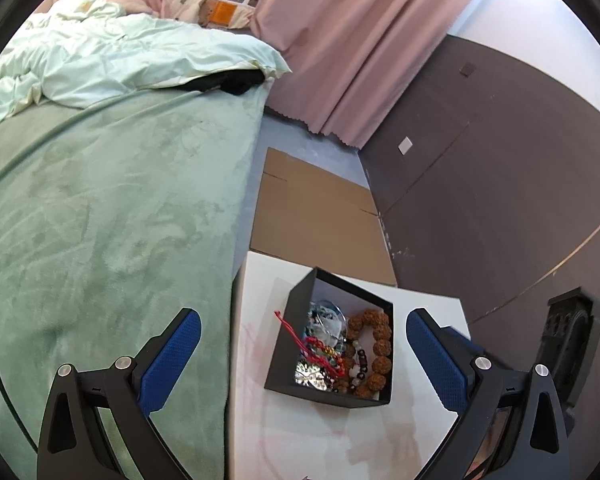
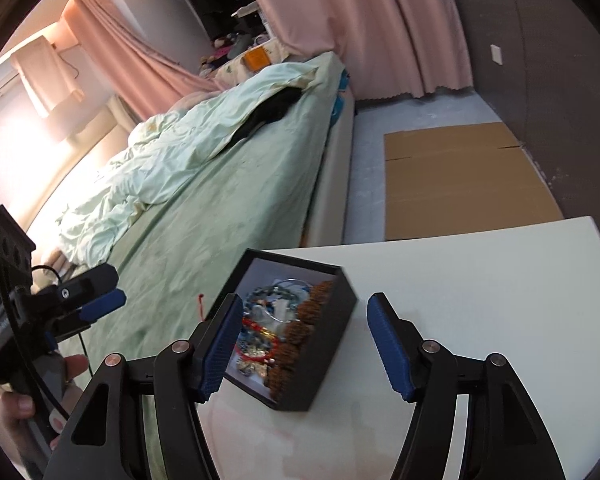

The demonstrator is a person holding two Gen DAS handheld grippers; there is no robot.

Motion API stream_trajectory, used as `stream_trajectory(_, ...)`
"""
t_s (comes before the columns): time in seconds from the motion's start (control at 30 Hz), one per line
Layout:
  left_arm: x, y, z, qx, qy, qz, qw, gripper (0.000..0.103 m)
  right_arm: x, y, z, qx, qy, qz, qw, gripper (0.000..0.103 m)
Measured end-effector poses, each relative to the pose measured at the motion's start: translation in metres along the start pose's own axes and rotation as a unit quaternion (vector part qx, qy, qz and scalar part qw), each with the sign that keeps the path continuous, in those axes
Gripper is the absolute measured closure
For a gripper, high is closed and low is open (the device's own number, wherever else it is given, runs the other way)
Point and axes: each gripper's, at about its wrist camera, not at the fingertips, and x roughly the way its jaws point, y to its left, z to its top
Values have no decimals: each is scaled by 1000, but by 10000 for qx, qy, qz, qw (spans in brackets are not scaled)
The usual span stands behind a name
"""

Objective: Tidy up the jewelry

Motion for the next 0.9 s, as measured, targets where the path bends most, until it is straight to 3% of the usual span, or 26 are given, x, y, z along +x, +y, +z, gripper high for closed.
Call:
stream_trajectory(0.23, -12, -26, -18, 587, -299, 190, 9977, 1, -26, -11, -10, 18, -37, -263, 9996, 34)
stream_trajectory(0.3, -15, -33, -24, 732, -315, 211, 9966, 1, -38, -13, -14, 54, -105, -410, 9991, 26)
stream_trajectory(0.43, -22, -44, -36, 860, -411, 162, 9953, 1, -56, -21, -21, 258, -162, -645, 9975, 20)
stream_trajectory(0.57, -31, -63, -49, 1178, -637, 215, 9908, 1, -72, -26, -30, 453, -201, -625, 9968, 7)
stream_trajectory(0.9, -41, -85, -73, 1396, -774, 221, 9869, 0, -110, -32, -42, 585, -419, -722, 9948, 6)
